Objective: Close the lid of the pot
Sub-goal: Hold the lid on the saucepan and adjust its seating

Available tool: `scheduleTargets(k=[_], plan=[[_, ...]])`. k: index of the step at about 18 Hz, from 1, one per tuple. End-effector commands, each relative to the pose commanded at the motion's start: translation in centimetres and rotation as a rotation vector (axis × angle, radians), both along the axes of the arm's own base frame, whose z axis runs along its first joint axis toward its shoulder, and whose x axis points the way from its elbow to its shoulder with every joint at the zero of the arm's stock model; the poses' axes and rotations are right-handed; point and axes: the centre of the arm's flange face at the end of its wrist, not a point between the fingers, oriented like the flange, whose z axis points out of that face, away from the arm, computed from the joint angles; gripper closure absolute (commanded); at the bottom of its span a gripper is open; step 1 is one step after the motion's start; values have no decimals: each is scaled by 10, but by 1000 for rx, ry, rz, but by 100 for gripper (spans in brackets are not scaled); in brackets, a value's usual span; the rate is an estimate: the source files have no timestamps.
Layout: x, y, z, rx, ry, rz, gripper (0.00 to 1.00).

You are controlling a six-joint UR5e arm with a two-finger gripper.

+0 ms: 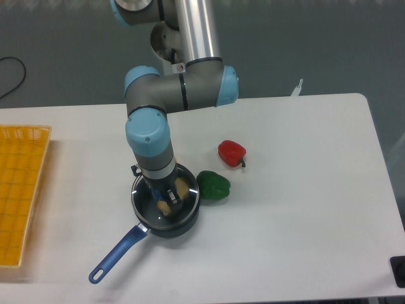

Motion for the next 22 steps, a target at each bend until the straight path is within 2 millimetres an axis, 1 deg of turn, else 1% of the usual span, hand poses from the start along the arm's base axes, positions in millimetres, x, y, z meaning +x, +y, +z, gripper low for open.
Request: scheduleTargets(k=[1,2,4,15,19,22], plan=[[0,0,1,1,1,0,16],[0,0,2,2,2,-2,9],[0,0,4,6,5,-2,1],[-2,0,5,10,10,-1,1],[-1,-1,9,13,14,-1,1],[1,-3,17,20,24,-6,0]])
